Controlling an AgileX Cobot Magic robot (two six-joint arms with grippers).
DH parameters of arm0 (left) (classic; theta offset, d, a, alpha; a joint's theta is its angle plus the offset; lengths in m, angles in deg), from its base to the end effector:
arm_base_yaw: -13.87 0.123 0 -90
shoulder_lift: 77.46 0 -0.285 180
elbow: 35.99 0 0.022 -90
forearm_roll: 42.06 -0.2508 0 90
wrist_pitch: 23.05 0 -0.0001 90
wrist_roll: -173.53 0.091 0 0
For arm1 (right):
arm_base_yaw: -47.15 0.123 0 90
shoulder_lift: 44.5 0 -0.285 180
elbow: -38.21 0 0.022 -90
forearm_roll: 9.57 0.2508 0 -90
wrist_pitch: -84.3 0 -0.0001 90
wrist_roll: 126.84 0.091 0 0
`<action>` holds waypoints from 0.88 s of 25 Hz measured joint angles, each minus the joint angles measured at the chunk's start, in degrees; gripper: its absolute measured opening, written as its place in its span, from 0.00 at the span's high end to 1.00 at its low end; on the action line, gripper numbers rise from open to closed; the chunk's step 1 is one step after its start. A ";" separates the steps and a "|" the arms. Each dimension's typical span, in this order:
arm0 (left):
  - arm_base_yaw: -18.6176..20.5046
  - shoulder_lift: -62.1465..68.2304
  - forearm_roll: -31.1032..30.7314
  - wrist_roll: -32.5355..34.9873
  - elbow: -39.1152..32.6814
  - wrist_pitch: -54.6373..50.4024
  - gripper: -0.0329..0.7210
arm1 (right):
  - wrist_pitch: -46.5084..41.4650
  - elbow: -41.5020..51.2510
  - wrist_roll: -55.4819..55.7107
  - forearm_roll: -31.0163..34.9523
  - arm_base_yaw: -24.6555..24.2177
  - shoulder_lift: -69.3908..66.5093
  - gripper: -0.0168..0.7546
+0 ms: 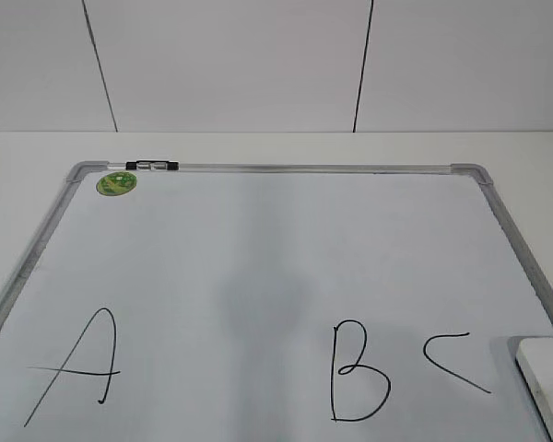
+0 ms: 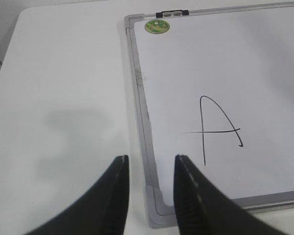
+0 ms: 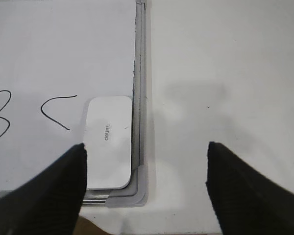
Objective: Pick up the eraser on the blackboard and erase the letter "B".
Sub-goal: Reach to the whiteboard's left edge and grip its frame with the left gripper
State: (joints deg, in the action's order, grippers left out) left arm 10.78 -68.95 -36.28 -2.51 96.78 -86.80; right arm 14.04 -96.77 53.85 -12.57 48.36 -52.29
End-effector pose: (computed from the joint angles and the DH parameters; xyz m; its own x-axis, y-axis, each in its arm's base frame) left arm -0.0085 -0.0078 0.2800 -0.4864 0.0506 -0.8723 0.1442 0.9893 -0.0231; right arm -0.0196 -0.0049 0.2811 -0.5453 -0.0172 -0.8381 0.0171 0.9994 -0.0316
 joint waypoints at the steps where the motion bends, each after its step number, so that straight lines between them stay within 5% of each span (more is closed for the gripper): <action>1: 0.00 0.00 0.00 0.00 0.00 0.00 0.64 | -0.58 -0.93 0.00 0.04 0.00 -1.17 0.22; 10: 0.00 2.75 3.09 0.00 0.10 0.03 0.64 | -2.50 -7.78 0.34 6.97 0.00 -15.95 0.22; 22: -0.44 29.66 4.35 -0.18 9.49 -1.09 0.64 | -2.40 -10.28 2.50 12.14 0.00 -34.63 0.22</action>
State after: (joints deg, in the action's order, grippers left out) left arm 10.33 -39.29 -31.93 -2.68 106.27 -87.89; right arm 11.65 -107.05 56.35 -0.43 48.36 -86.92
